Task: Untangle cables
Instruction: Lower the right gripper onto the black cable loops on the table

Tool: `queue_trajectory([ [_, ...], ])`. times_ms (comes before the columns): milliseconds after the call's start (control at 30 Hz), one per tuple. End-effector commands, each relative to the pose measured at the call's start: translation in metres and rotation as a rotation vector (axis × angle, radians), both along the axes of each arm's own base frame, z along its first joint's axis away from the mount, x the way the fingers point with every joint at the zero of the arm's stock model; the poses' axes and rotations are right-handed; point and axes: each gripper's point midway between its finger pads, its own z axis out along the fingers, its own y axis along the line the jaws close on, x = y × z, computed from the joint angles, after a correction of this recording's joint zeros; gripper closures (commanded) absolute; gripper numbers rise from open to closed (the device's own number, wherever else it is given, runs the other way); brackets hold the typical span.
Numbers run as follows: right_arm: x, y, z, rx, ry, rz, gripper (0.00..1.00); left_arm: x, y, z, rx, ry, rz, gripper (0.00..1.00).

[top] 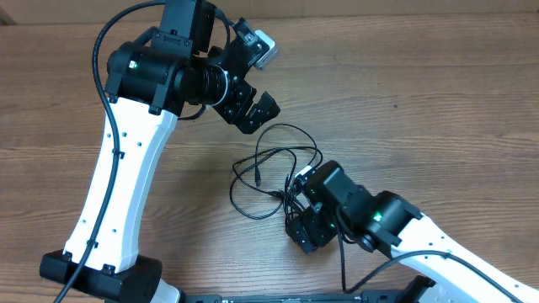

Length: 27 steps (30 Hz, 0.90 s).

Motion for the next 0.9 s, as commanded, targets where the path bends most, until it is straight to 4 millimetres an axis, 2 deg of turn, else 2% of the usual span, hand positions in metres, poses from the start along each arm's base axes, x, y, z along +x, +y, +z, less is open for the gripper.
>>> queue_trajectory([
  [0, -0.004, 0.001, -0.018, -0.061, 0.027, -0.050, 0.00, 0.001, 0.000, 0.000, -0.006, 0.006, 0.011, 0.00],
  [133, -0.020, 0.010, -0.041, -0.121, 0.084, -0.019, 0.00, 0.001, 0.000, 0.000, -0.006, 0.007, 0.011, 0.00],
  [267, -0.029, 0.011, -0.056, -0.179, 0.111, -0.037, 0.00, 0.001, 0.000, 0.000, -0.006, 0.007, 0.011, 0.00],
  [433, -0.022, 0.001, -0.075, -0.272, 0.098, -0.166, 0.00, 0.001, 0.000, 0.000, -0.006, 0.006, 0.011, 0.00],
  [533, -0.020, 0.003, -0.084, -0.286, 0.102, -0.170, 0.00, 0.001, 0.000, 0.001, -0.007, 0.004, 0.011, 0.00],
  [767, -0.018, 0.007, -0.088, -0.277, 0.104, -0.171, 0.00, 0.001, 0.000, 0.000, -0.006, 0.005, 0.011, 0.00],
  [800, -0.018, 0.008, -0.088, -0.275, 0.107, -0.171, 0.09, 0.001, 0.000, 0.001, -0.007, 0.005, 0.011, 0.00],
  [833, -0.018, 0.008, -0.088, -0.274, 0.107, -0.173, 0.49, 0.001, 0.000, 0.000, -0.006, 0.005, 0.011, 0.00],
  [867, -0.018, 0.008, -0.088, -0.273, 0.107, -0.173, 0.60, 0.001, 0.000, 0.000, -0.007, 0.005, 0.011, 0.00],
])
